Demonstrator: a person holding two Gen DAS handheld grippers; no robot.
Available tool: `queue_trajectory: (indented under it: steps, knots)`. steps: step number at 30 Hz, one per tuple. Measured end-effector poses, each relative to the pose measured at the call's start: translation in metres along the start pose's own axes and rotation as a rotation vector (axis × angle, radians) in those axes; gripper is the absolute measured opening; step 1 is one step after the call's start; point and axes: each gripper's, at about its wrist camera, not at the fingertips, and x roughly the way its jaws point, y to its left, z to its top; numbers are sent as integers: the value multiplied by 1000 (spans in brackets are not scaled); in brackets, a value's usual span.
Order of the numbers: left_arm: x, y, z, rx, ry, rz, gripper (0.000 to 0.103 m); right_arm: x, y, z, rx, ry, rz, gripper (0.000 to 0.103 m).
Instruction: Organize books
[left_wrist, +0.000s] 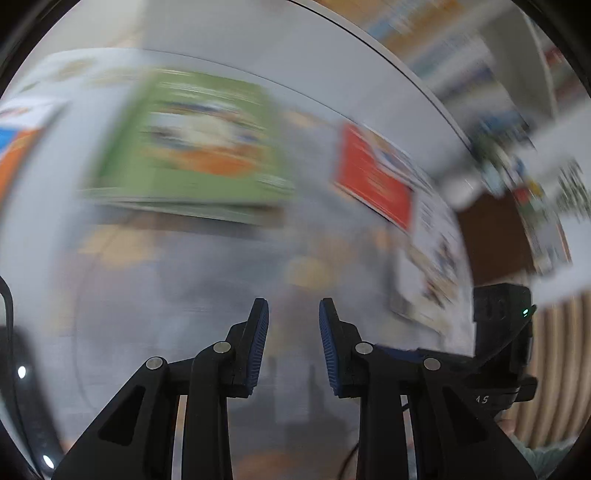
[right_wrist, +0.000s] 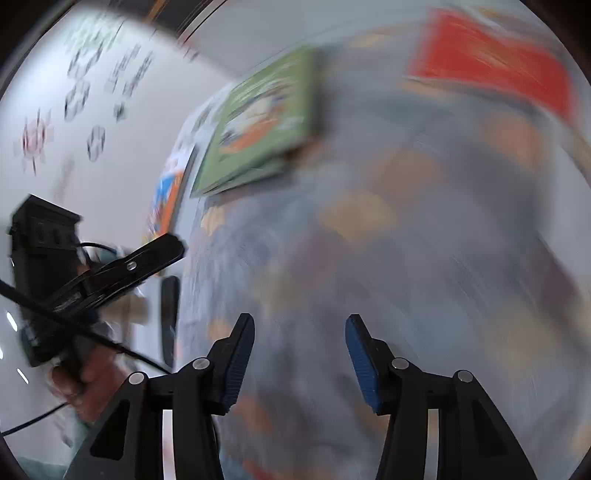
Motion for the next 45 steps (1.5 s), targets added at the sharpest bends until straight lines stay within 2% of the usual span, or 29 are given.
queue_trajectory:
  steps: [1, 3, 5, 7, 9, 12, 14, 15, 18, 19, 20, 21, 22, 23, 25, 27, 30, 32, 33, 35, 38, 41, 43, 45]
  knots:
    - [13, -20, 1, 26, 28, -31, 29, -16, -14, -12, 41, -28, 8, 52]
    - [40, -64, 4, 95, 80, -82, 39, -50, -44, -29, 92, -82, 1, 54]
    - [71, -110, 13, 174, 93, -104, 79, -85, -69, -41, 117, -140, -36, 61]
    - [93, -139, 24, 202, 93, -106, 80, -116, -97, -44, 151, -203, -98, 82]
    - [116, -169, 38, 246, 78, -106, 80, -150, -126, -42, 190, -271, -151, 83]
    - [154, -196, 62, 259, 32, -6, 78, -181, -159, -29, 226, -333, -249, 83]
    - [182, -194, 80, 212, 18, 66, 78, -194, -170, -17, 230, -367, -285, 83]
    - [192, -191, 85, 194, 21, 79, 78, -198, -178, -9, 233, -381, -321, 82]
    - [221, -194, 84, 178, 66, 130, 75, -201, -190, 12, 224, -403, -390, 78]
    - [220, -201, 79, 206, 40, 151, 75, -199, -191, 19, 214, -401, -401, 75]
    - [222, -205, 75, 217, 60, 121, 70, -196, -193, 24, 205, -392, -420, 69]
    - [222, -208, 72, 213, 78, 89, 68, -189, -194, 31, 195, -372, -443, 58]
    - [223, -209, 67, 208, 98, 69, 66, -180, -196, 36, 192, -339, -445, 53]
    - [224, -212, 59, 214, 124, 32, 66, -181, -202, 31, 194, -322, -441, 52]
    - [219, -219, 46, 250, 106, 40, 66, -184, -196, 26, 153, -350, -491, 51]
    - [203, -221, 28, 263, 96, 9, 66, -187, -197, 18, 129, -328, -485, 51]
    - [172, -211, -6, 211, 93, -97, 65, -195, -199, -7, 74, -272, -431, 51]
    - [158, -206, -32, 185, 98, -125, 59, -190, -197, -24, 48, -224, -397, 51]
    - [150, -201, -50, 166, 103, -130, 56, -189, -195, -37, 41, -200, -381, 51]
    - [141, -195, -75, 140, 115, -138, 42, -186, -191, -70, 33, -151, -362, 51]
    - [134, -180, -121, 78, 166, -137, 31, -187, -188, -115, 35, -115, -338, 52]
    - [130, -169, -150, 39, 213, -141, 21, -187, -199, -146, 97, -90, -273, 52]
    - [129, -165, -163, 16, 221, -124, 20, -190, -203, -154, 109, -97, -251, 49]
    - [129, -162, -164, 0, 198, -89, 20, -195, -204, -156, 121, -97, -267, 47]
